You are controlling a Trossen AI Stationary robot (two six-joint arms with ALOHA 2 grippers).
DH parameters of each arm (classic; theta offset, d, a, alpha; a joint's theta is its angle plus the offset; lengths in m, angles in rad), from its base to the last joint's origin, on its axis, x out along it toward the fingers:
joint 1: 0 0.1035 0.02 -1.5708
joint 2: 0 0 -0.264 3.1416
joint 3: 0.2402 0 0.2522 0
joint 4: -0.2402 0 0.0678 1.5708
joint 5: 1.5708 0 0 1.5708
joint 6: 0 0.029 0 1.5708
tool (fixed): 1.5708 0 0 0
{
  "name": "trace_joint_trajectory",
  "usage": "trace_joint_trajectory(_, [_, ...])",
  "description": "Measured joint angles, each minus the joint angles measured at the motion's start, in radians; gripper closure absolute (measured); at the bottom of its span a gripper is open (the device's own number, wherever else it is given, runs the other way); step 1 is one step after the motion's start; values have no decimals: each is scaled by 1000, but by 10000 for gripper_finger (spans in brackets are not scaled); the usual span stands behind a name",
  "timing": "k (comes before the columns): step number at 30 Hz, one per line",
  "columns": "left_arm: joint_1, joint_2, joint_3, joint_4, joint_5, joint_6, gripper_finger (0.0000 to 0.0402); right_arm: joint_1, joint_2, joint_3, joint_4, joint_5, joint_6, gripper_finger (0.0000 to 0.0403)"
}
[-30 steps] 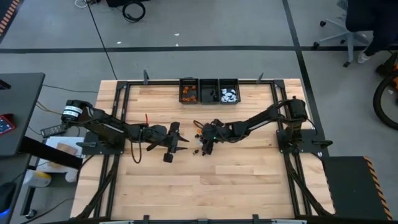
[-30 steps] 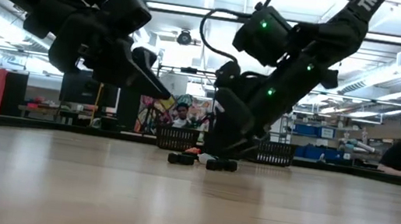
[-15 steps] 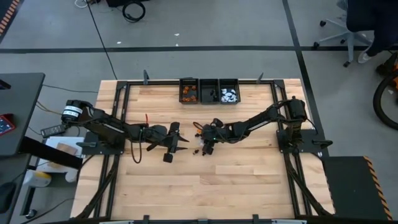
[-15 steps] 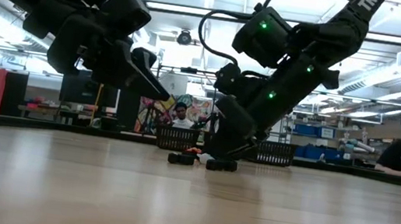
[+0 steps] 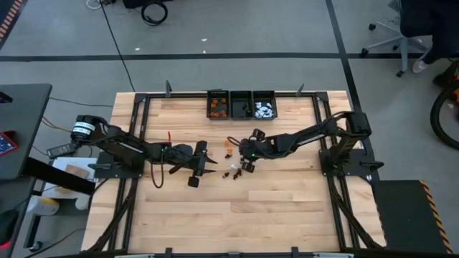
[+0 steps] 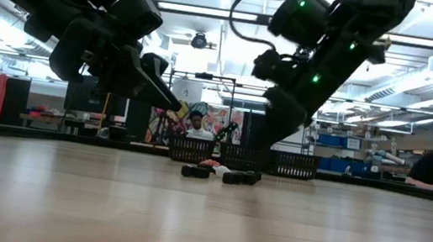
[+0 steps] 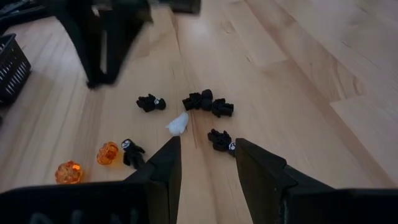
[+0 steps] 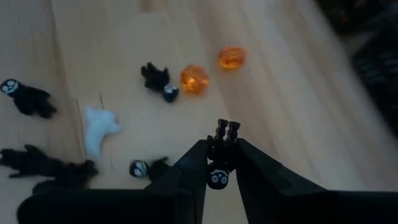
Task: Sort game pieces by color
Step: Put the black game piece into the center black basket
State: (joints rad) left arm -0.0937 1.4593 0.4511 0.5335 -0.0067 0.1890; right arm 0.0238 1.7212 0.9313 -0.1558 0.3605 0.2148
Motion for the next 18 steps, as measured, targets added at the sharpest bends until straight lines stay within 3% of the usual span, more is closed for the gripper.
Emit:
trace_joint_trajectory(10, [-21,0,0,-2,0,-17,271,-113,-186,1,-139,-18,-44,317])
trace_joint_trajectory(18, [-24,0,0,24,0,-18,271,-268,-99,9,21,-98,-156,317])
